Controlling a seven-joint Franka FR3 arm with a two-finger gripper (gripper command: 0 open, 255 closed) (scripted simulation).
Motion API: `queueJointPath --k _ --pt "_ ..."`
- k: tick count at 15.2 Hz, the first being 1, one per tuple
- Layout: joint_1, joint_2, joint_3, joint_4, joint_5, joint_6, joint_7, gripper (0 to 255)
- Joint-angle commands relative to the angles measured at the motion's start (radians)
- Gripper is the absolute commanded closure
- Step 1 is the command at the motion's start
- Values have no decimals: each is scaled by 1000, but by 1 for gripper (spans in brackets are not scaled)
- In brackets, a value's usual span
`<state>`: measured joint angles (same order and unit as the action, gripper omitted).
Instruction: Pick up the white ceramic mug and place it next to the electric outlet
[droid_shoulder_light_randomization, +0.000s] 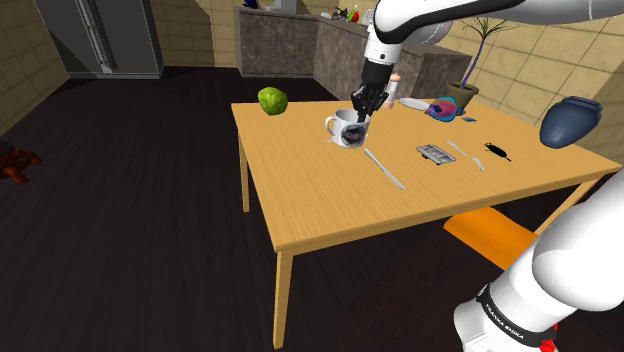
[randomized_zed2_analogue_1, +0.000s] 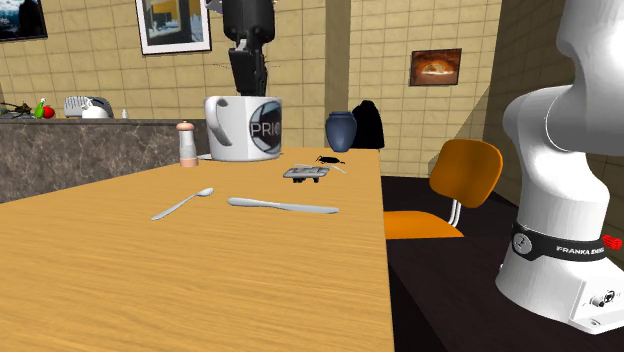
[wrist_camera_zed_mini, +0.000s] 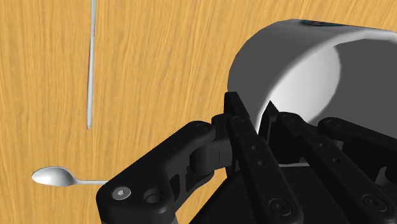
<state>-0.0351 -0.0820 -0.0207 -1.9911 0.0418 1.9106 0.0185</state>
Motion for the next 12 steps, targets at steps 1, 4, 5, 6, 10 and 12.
queueJointPath --k 1,4,5,6,10,12 --pt "-19 -44 -21 -47 -3 2 -40 255" --pt "-47 -108 -56 -115 -13 4 -98 255" --pt "-56 -128 -68 -136 -17 3 -118 255" --pt "-66 -148 -81 -155 -22 3 -137 255" --pt "-105 -218 -134 -220 -47 -3 -218 255" --pt "-126 -248 -162 -246 -61 -8 -259 255"
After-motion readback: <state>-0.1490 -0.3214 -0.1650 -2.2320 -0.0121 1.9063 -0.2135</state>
